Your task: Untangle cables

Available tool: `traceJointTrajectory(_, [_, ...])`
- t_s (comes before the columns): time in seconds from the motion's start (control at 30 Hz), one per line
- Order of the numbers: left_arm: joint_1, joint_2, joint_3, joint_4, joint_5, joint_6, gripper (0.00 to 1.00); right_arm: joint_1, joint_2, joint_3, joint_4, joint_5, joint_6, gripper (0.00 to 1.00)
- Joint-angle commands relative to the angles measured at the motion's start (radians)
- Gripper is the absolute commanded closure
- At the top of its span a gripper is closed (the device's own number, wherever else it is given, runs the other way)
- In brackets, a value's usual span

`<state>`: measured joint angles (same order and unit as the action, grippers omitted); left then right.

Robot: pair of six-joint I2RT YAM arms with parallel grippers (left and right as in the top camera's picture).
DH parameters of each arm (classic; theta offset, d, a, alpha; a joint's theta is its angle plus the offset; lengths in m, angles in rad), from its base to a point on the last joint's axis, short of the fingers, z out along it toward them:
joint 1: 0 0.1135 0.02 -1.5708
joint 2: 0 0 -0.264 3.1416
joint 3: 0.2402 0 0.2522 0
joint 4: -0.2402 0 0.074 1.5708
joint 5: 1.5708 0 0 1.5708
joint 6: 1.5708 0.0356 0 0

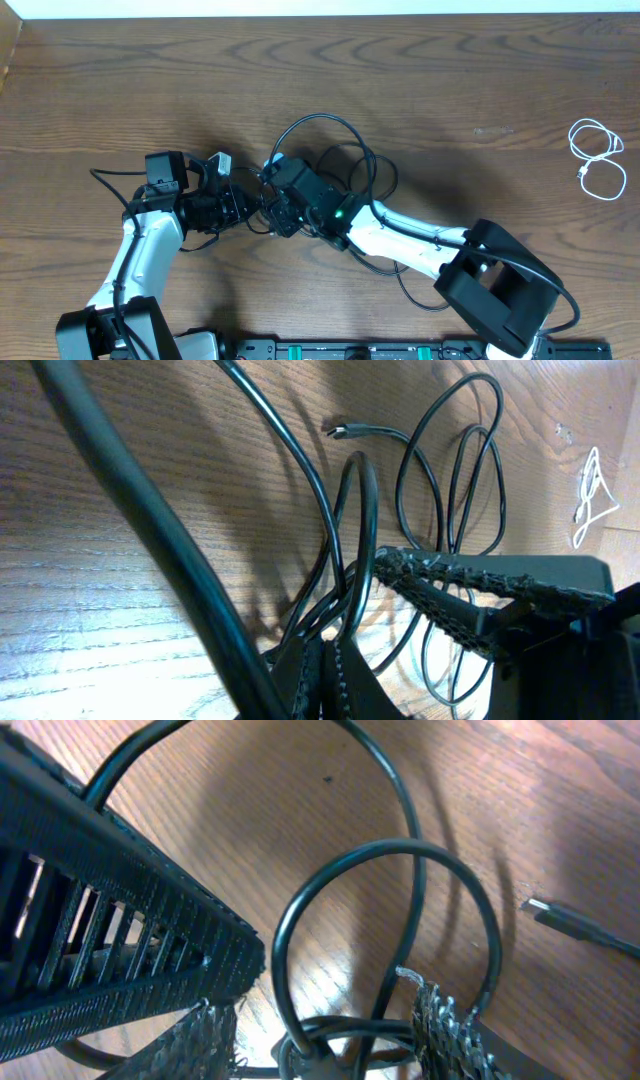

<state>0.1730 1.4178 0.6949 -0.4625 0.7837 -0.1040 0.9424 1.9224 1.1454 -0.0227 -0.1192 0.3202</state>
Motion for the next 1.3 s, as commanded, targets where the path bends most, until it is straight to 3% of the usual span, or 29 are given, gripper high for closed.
traceJointTrajectory(0.0, [-0.006,0.006,0.0,-0.006,0.036,0.006,0.92,0.02,0.036,0.016,0.013,0.044,-0.032,0.44])
traceJointTrajectory(0.03, [-0.006,0.006,0.0,-0.006,0.036,0.006,0.92,0.021,0.042,0.016,0.016,0.063,-0.032,0.44])
traceJointTrajectory(0.07, [-0.006,0.006,0.0,-0.006,0.035,0.006,0.92,0.021,0.044,0.016,0.021,0.084,-0.034,0.52])
traceJointTrajectory(0.13, [-0.006,0.006,0.0,-0.006,0.036,0.006,0.92,0.019,0.044,0.016,0.036,0.111,-0.049,0.93])
traceJointTrajectory(0.17, [-0.006,0.006,0.0,-0.006,0.036,0.006,0.92,0.019,0.037,0.016,0.043,0.113,-0.049,0.99])
traceJointTrajectory(0.6, [-0.006,0.006,0.0,-0.006,0.036,0.006,0.92,-0.04,-0.13,0.016,0.056,0.114,0.024,0.99])
traceJointTrajectory(0.83, [-0.006,0.006,0.0,-0.006,0.035,0.006,0.92,-0.108,-0.123,0.016,-0.083,0.33,0.076,0.99])
traceJointTrajectory(1.07, [-0.006,0.006,0.0,-0.006,0.035,0.006,0.92,-0.144,-0.063,0.016,-0.161,0.335,0.122,0.99])
traceJointTrajectory(1.1, [-0.006,0.006,0.0,-0.006,0.035,0.006,0.92,-0.146,-0.054,0.016,-0.166,0.329,0.128,0.94])
traceJointTrajectory(1.17, [-0.006,0.006,0.0,-0.006,0.035,0.006,0.92,-0.147,-0.051,0.016,-0.174,0.307,0.127,0.59])
traceJointTrajectory(1.2, [-0.006,0.006,0.0,-0.006,0.035,0.006,0.92,-0.147,-0.051,0.016,-0.173,0.296,0.126,0.5])
traceJointTrajectory(1.27, [-0.006,0.006,0.0,-0.006,0.035,0.006,0.92,-0.147,-0.062,0.016,-0.158,0.244,0.1,0.47])
